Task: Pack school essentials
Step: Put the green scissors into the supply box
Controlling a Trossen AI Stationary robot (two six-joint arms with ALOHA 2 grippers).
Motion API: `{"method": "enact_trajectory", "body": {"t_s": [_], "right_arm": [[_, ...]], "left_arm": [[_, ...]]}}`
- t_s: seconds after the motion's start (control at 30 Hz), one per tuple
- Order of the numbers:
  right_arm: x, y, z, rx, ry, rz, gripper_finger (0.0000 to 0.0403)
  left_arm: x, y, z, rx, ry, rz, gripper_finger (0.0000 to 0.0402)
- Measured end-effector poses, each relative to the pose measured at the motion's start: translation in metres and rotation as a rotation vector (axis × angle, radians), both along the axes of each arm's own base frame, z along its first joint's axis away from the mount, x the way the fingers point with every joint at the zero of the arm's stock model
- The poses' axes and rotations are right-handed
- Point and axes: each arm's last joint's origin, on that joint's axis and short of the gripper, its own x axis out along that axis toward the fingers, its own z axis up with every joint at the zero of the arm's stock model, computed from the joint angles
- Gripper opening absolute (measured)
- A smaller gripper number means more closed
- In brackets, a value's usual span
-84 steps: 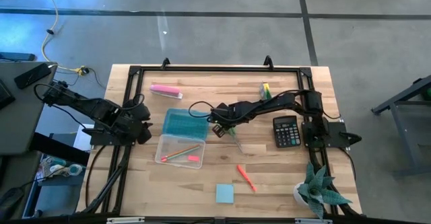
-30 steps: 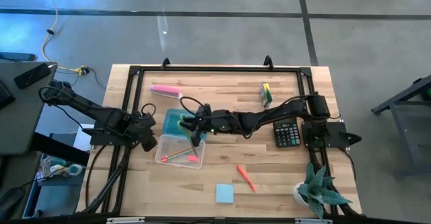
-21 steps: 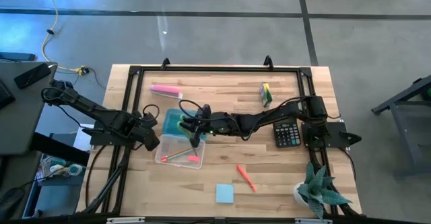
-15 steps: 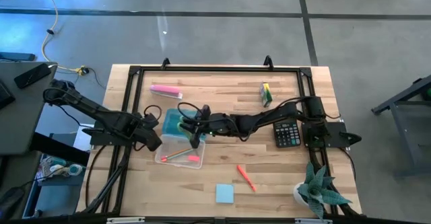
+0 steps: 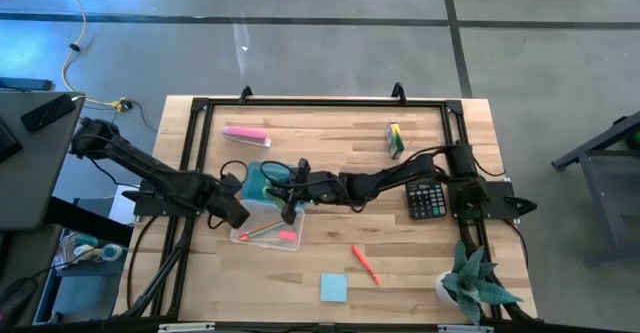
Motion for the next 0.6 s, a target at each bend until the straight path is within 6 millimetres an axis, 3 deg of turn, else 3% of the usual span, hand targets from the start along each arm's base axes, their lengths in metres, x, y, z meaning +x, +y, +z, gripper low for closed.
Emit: {"method": "enact_trajectory", "body": {"t_s": [0.6], "right_arm": [[-0.005,0.018,-0.015,-0.049,0.139,0.059,0.0060]], "left_arm": [[0.037,-0.012,-0.011,-0.085,-0.198,-0.034,0.0000]]}}
